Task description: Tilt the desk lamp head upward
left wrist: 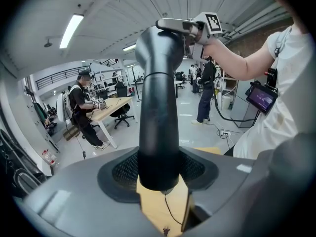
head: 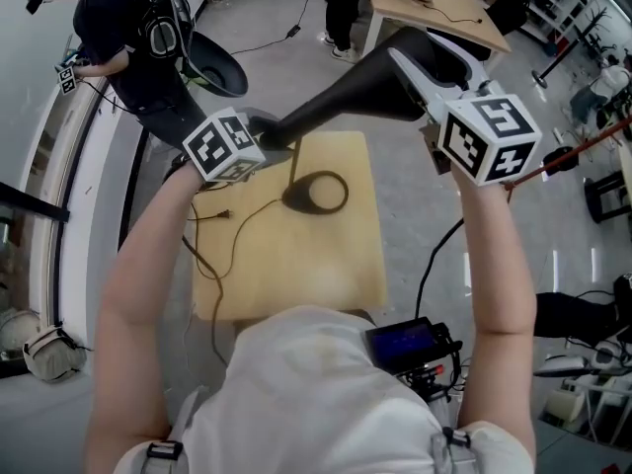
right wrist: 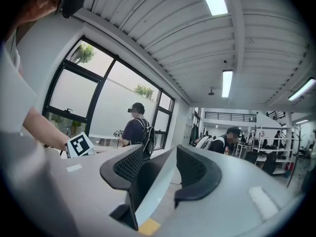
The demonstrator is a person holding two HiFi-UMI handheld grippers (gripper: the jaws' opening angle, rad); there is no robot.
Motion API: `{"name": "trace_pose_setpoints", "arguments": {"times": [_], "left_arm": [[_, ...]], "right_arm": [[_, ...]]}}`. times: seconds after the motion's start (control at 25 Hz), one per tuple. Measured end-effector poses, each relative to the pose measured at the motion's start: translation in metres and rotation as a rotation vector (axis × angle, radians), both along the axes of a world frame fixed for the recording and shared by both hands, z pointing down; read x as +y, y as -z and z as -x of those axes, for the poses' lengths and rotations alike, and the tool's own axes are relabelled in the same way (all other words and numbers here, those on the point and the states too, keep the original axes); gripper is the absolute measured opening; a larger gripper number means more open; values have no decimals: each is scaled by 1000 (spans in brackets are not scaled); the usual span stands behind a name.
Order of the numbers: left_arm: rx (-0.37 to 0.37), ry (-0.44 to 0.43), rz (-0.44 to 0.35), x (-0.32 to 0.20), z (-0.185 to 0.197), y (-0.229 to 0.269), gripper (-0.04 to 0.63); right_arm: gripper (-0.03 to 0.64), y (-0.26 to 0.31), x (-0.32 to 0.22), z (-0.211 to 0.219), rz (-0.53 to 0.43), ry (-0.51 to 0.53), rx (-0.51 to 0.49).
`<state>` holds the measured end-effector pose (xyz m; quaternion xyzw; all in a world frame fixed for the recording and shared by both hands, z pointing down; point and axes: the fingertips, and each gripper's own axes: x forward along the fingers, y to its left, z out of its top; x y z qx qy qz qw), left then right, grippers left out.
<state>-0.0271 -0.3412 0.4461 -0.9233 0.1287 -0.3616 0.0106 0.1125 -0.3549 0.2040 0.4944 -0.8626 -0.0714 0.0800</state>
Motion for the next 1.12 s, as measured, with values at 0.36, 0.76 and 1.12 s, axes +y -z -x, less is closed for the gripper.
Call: {"name": "trace_pose_setpoints", "arguments": {"times": [0.36,0.76,1.12], "left_arm": [[12,5,0,1,-7,-2,215],[29,8,3,-2,-10,-3,215],[40,23,-2,-2,-8,-2,213]], "right_arm": [[218,10,3,14,-27,10,59],[216,18,2,27,-42,-2,120],[215,21,3,35,-49,-17,140]]}}
